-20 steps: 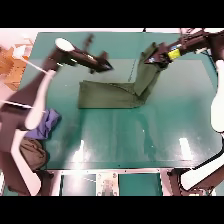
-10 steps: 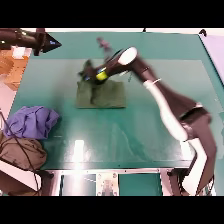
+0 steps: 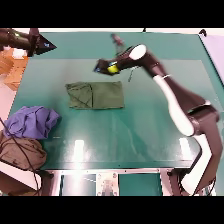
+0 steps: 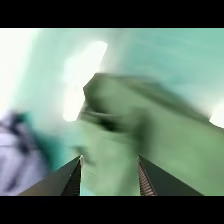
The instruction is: Fold the shirts.
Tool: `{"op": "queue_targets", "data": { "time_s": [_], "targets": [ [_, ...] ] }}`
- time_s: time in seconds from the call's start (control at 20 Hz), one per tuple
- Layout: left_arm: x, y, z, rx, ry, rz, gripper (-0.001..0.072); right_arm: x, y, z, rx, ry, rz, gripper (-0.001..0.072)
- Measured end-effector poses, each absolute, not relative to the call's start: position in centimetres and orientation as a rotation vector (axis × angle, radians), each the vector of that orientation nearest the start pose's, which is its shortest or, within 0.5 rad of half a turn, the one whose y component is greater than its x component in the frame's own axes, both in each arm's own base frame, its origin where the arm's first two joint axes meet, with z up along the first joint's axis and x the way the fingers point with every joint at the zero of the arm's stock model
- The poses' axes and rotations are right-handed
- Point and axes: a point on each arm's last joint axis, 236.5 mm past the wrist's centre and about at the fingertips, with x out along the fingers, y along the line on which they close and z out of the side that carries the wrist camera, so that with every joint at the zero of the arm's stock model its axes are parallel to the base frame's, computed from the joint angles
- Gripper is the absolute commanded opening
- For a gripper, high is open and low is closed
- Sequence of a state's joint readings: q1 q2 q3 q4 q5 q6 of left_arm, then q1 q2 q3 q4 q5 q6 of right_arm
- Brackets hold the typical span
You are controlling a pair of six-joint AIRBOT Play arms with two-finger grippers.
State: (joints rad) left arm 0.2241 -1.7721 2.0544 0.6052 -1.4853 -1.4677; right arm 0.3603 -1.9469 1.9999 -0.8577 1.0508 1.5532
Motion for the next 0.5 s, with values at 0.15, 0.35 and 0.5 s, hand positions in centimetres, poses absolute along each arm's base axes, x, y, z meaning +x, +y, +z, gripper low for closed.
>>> {"op": "queue_targets", "data": {
  "time_s": [0.15,0.35,0.5],
  "targets": [
    [51.7,-8.0,18.3,-0.665,0.970,-0.643,0.0028,51.8,25.2,4.4,0.441,1.168,0.571,0.0645],
    [51.7,-8.0,18.3,-0.665,0.967,-0.642,0.0027,48.7,19.6,-2.1,0.519,1.361,0.445,0.0645],
    [51.9,-7.9,18.3,-0.667,0.960,-0.639,0.0028,46.9,20.5,-5.4,0.616,1.414,0.460,0.0645]
  ]
}}
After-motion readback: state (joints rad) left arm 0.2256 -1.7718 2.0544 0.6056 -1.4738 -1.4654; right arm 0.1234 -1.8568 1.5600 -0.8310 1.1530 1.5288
